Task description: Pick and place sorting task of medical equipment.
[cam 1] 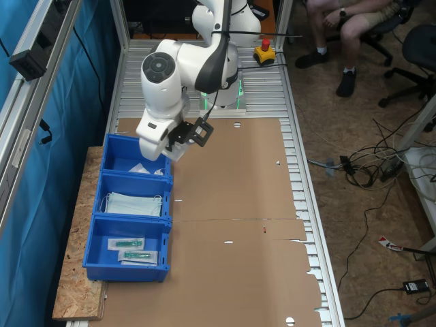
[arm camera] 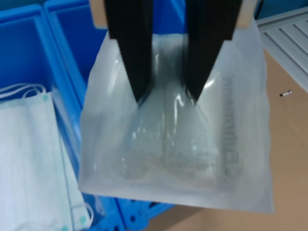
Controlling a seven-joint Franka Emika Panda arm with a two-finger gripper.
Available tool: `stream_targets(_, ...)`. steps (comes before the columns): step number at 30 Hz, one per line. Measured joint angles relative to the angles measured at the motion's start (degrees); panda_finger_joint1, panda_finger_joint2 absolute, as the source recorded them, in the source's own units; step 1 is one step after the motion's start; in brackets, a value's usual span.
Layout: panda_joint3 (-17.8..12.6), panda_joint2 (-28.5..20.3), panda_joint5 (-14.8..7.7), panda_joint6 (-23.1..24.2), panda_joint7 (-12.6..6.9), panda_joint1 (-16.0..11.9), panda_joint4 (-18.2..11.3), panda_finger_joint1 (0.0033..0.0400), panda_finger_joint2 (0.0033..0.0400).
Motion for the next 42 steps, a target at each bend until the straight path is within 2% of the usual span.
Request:
stream_targets(6,-0.7,-0.1,0.0,-0.5,0.0,-4.8,-2.0,0.0046,0.0046)
stream_targets(8,-1.1,-0.1,0.0,0.0,0.0,-6.3,-3.5,0.0046,0.0046)
stream_targets(12,-1.3,0.0,0.0,1.6,0.0,-7.6,-5.7,0.0046,0.0046)
stream_targets(20,-1.4,1.1,0.0,6.4,0.0,-8.3,-8.3,0.0046,0.0046)
stream_targets(32,-1.4,4.6,0.0,14.8,0.0,-8.4,-8.8,0.0046,0.0046)
stream_targets(42,-1.7,5.9,0.0,18.4,0.0,-8.4,-9.2,0.0046,0.0046)
